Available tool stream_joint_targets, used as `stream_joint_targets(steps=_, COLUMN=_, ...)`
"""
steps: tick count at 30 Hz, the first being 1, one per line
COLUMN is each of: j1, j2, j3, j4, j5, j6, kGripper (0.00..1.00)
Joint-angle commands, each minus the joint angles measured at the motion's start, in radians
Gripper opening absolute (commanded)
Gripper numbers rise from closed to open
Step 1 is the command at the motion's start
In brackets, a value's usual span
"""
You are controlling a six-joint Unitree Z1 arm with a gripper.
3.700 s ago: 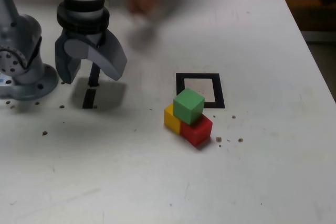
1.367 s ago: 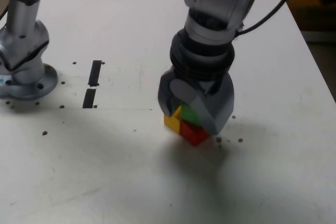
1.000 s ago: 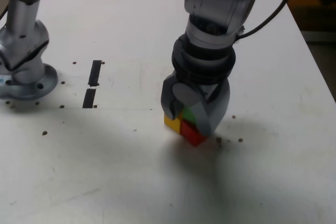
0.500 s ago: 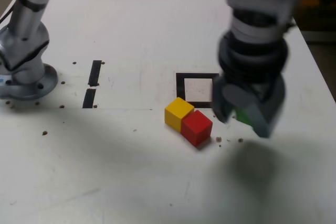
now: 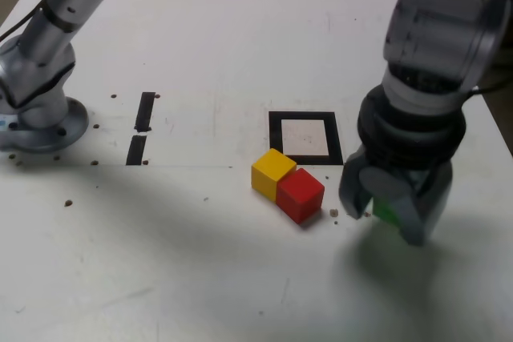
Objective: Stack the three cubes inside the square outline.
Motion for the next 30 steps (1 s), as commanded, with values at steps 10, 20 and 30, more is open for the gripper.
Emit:
stream_joint_targets(steps=10, j1=0.01, j2=0.05, j3=-0.039, j4=0.034, j5=-0.04, j6=0.024, kGripper=0.77)
stream_joint_targets(steps=20, j1=-0.005, j2=-0.096, j3=-0.06, j4=0.203, j5=-0.041, j6=-0.205, kGripper=0.9)
stream_joint_targets(steps=30, j1=-0.006, j2=-0.29, j3=0.128, j4=0.198, j5=-0.131, j6=-0.883, kGripper=0.89)
